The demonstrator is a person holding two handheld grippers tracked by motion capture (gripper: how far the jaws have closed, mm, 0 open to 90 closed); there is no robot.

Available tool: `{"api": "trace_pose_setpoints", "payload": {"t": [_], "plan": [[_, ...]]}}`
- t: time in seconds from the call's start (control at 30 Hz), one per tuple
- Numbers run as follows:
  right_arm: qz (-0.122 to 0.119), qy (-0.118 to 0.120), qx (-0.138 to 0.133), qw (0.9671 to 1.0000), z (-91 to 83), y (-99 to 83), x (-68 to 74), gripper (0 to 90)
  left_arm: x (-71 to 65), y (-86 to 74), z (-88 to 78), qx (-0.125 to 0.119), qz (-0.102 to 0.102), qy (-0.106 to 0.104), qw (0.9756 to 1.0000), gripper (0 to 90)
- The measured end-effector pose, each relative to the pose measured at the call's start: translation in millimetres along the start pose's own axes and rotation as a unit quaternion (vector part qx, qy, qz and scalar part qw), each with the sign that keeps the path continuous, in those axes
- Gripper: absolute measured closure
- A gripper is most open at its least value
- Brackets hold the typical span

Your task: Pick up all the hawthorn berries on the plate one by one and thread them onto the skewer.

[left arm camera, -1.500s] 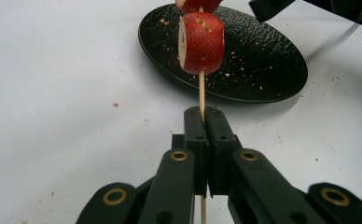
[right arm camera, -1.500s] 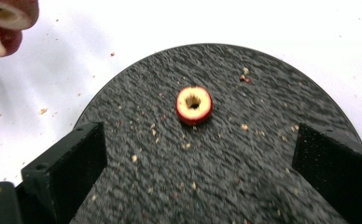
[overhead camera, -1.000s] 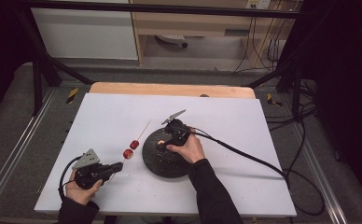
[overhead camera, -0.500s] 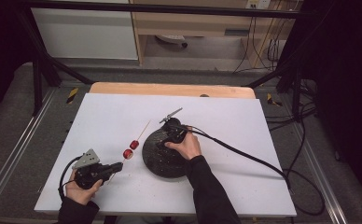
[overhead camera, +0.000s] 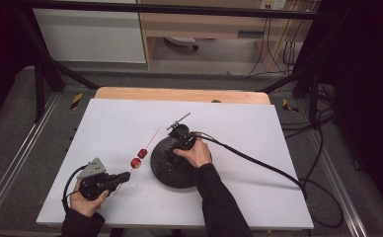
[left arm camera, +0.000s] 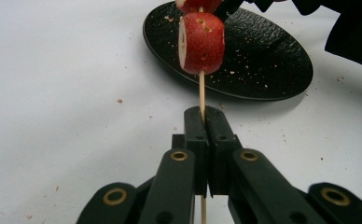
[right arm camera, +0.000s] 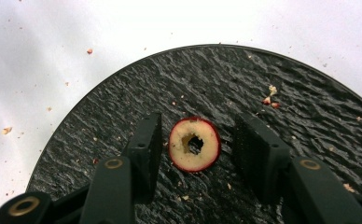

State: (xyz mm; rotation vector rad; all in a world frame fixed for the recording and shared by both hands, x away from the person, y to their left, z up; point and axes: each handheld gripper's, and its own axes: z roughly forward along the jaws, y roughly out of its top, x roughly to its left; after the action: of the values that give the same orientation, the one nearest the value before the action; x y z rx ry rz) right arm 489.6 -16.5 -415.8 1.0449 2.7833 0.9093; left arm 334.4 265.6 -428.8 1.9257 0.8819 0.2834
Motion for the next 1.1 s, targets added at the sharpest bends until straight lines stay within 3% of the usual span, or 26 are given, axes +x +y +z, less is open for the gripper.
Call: {"api": "trace_pose_setpoints", "payload": {"t": [0.33, 0.67, 0.9, 1.1], "plan": [[0.003, 0.003, 0.014, 0.9999, 3.2, 0.1, 0.1, 61.7, -0.2, 0.0, -0.1, -0.001, 0.000, 0.000, 1.0000, 88.6], [0.015, 0.002, 0.012, 0.9998, 1.4, -0.3, 1.4, 62.5, 0.0, -0.2, 0.1, 0.000, 0.000, 0.000, 1.0000, 88.6], [0.023, -0.002, 0.000, 0.9997, -16.3, -0.5, 4.7, 62.8, -1.5, 0.0, 1.3, 0.000, 0.003, -0.001, 1.0000, 88.6], [0.036, 0.006, -0.028, 0.9989, -34.0, -5.7, 6.3, 62.9, -2.3, 0.2, 1.6, 0.001, 0.004, 0.000, 1.0000, 88.6]]}}
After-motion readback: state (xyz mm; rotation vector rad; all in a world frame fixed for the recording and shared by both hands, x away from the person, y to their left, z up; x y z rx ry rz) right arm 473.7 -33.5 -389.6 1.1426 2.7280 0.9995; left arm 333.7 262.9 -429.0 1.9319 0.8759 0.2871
